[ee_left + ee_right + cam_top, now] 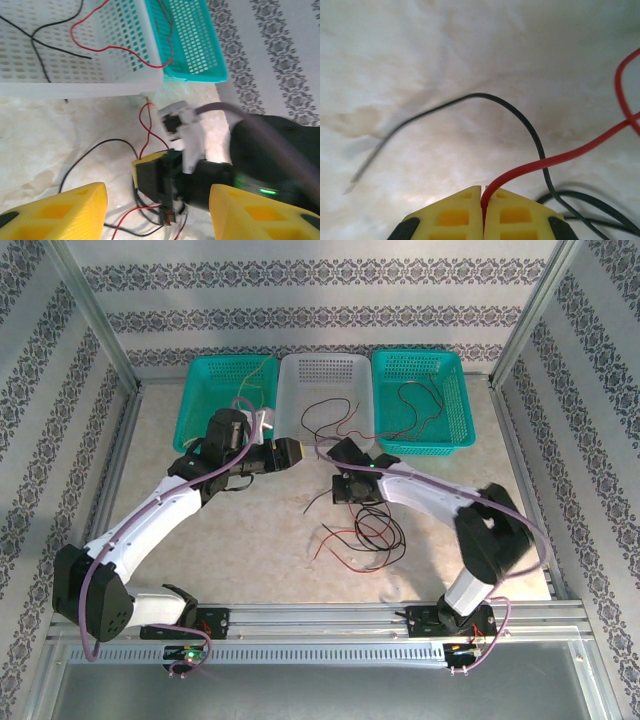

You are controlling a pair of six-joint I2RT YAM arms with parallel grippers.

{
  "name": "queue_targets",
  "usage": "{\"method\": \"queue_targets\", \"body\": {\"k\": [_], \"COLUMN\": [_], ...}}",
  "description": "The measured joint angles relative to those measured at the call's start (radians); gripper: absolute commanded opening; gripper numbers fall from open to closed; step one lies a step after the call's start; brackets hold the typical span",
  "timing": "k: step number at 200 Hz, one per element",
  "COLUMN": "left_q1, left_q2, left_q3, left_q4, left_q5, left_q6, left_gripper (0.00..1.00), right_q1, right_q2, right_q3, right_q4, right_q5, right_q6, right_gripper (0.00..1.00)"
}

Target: Untangle the cables

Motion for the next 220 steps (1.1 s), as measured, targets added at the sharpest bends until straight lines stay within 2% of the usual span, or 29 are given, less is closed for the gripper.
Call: {"method": "queue_targets", "body": {"k": [32, 58, 96, 140, 165, 201, 220], "left_q1": [-0.030, -0.110, -0.178, -0.200, -0.212, -0.212, -0.212], "left_q2": [0.045, 0.070, 0.071, 0.071, 0.071, 0.070, 0.069], "left_q3": [-0.072, -0.110, -0.156, -0.204, -0.206, -0.209, -0.233], "left_q4": [0.164, 0.321, 0.585, 0.828, 0.884, 0.874, 0.877], "left_q5": [0.056, 0.090, 0.119, 0.126, 0.126, 0.093, 0.087], "left_q6": [-0.069, -0.101, -0.132, -0.154, -0.153, -0.140, -0.141], "left_gripper": [0.66, 0.72, 0.83, 0.86, 0.84, 0.84, 0.81], "right_q1": [0.001, 0.001, 0.001, 0.000, 0.000, -0.013, -0.026], "right_q2": [-0.299, -0.435, -0.500, -0.537, -0.562, -0.594, -0.600], "right_q3": [0.001, 0.039, 0.096, 0.144, 0.147, 0.151, 0.167], "right_q4": [0.006, 0.005, 0.012, 0.048, 0.087, 0.133, 0.142], "right_q5": [-0.029, -0.048, -0.078, -0.112, -0.142, -0.188, -0.211], "right_q6": [0.003, 0.018, 0.058, 0.109, 0.143, 0.181, 0.188], "right_gripper": [0.00, 0.00, 0.00, 0.00, 0.00, 0.00, 0.00]}}
